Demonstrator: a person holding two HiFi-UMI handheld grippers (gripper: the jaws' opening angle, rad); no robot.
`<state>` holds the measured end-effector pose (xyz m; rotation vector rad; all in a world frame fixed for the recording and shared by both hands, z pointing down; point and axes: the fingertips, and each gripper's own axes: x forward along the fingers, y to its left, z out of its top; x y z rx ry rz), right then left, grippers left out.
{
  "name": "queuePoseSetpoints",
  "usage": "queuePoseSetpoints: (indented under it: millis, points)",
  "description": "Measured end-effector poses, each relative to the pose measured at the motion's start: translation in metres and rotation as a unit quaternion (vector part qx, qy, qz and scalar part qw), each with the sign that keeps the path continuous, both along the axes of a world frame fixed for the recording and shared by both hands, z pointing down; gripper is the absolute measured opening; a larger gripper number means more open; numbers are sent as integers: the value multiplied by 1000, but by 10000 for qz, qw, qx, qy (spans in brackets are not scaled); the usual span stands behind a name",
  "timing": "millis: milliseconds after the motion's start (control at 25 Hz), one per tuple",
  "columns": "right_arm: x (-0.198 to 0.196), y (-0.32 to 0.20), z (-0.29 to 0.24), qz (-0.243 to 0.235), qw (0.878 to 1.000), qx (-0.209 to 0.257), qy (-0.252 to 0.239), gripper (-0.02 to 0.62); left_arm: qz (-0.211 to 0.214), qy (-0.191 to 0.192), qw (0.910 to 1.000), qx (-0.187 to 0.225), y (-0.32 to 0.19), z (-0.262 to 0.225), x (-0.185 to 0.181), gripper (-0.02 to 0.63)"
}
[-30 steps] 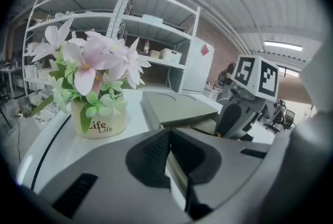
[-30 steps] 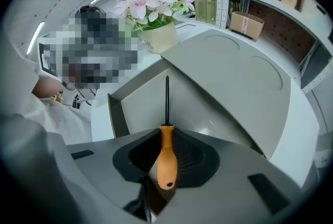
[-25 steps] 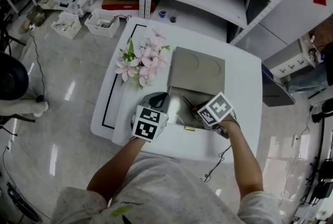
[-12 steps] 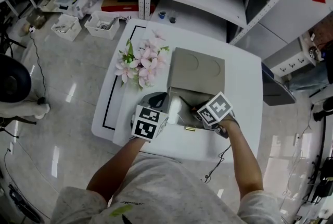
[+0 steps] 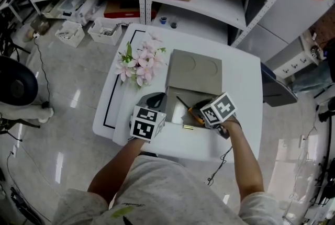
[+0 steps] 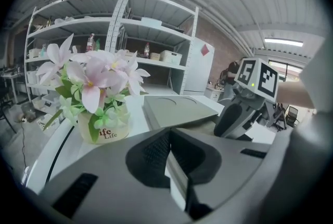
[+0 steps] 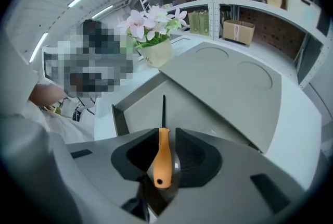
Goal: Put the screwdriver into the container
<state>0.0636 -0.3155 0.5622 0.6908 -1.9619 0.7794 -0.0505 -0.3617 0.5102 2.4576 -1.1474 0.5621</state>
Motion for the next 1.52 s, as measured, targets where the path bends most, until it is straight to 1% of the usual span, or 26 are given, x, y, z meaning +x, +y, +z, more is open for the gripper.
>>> queuePoseSetpoints:
  millis: [120,240,360,480,720,840,960,1040,1120,1160,1200,1280,1520]
  points:
    - [5,2,-13,120,9996,243,-73,98,-57,8,10000,74,3,-9,1,5]
    - [14,4,-27,205,9980,594,-72,84,-139,92,9998,110,6,-17,3,5]
    - [24,8,-44,392,9949,911,-204,64,-181,72,9996,209,10,-27,6,5]
    - [38,16,-58,631,9908,1166,-277,35,-231,29,9992,333,15,-38,10,5]
    - [65,34,-86,1182,9772,1664,-592,6,-340,159,9980,505,30,-58,23,5]
    - [76,45,-104,1402,9669,1968,-814,6,-315,193,9973,628,41,-67,29,5]
    - [89,55,-123,1704,9505,2379,-1049,6,-328,262,9964,734,51,-75,34,5]
    - [100,61,-136,1926,9353,2761,-1088,5,-348,245,9961,779,58,-79,37,5]
    - [112,66,-149,2192,9164,3146,-1147,4,-375,201,9957,822,64,-82,39,3]
    - [116,69,-153,2310,9087,3266,-1193,3,-386,179,9955,849,67,-83,40,3]
    - [119,72,-155,2393,9035,3336,-1227,3,-390,154,9952,880,70,-84,40,3]
    - [122,77,-155,2461,8997,3382,-1249,3,-381,95,9948,936,75,-86,41,5]
    - [125,87,-155,2486,8968,3419,-1305,5,-342,84,9949,941,86,-86,46,3]
